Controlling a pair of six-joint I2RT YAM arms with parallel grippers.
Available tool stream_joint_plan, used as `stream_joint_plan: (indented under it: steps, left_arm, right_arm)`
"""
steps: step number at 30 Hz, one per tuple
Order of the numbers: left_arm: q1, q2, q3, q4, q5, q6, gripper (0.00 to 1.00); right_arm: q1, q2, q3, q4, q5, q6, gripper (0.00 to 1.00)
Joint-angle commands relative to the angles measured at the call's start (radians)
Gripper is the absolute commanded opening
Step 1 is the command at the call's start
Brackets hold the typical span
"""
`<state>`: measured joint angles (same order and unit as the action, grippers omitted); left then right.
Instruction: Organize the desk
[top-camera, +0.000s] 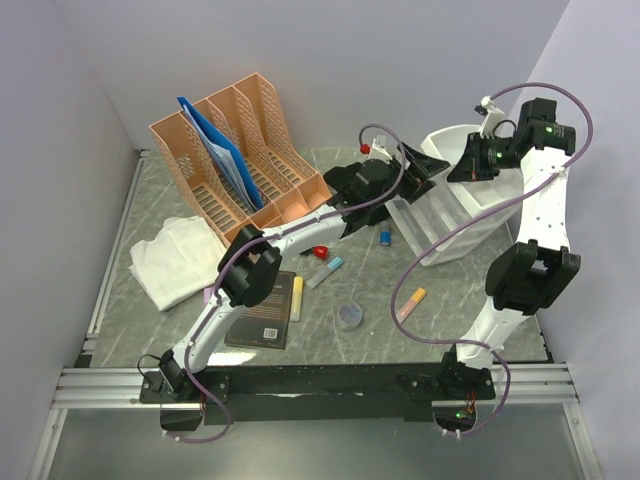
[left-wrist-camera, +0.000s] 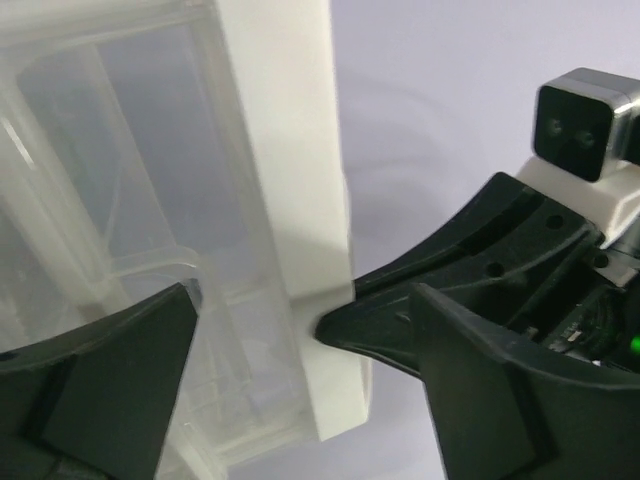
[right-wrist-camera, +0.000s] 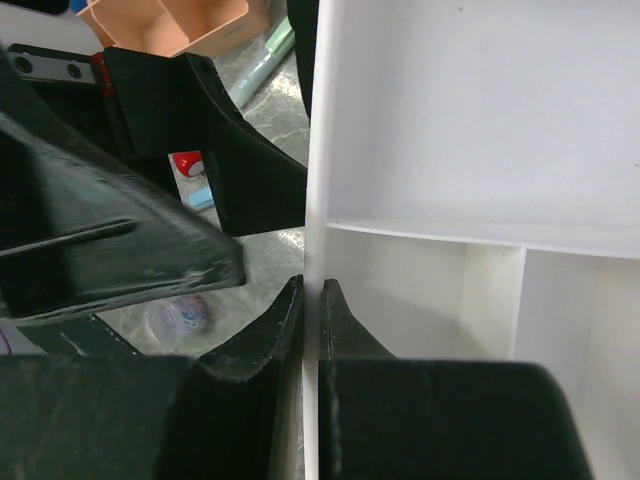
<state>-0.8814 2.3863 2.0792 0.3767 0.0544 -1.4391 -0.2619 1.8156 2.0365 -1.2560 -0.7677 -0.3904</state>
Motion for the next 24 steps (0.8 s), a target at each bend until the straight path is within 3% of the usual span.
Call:
stream_joint_plan:
  steps: [1,5,8,24]
  left_arm:
    - [-0.013,0.013,0.05,0.031,-0.004,-0.036,0.84]
    - [-0.001,-0.015,-0.005,0.126,0.019,-0.06,0.6]
    - [0.019,-0.047,-0.054,0.201,0.041,-0.066,0.54]
    - [0.094,-0.142,-0.209,0.409,0.113,-0.103,0.46]
  right_arm:
    - [0.016,-0.104,0.002,0.013,-0.127,0.007,0.0]
    - [0.015,-0.108,-0.016,0.055,-0.036,0.005,0.0]
    - [0.013,-0.104,-0.025,0.076,0.007,-0.014,0.0]
    - [0.012,-0.108,-0.156,0.274,0.269,-0.056,0.0]
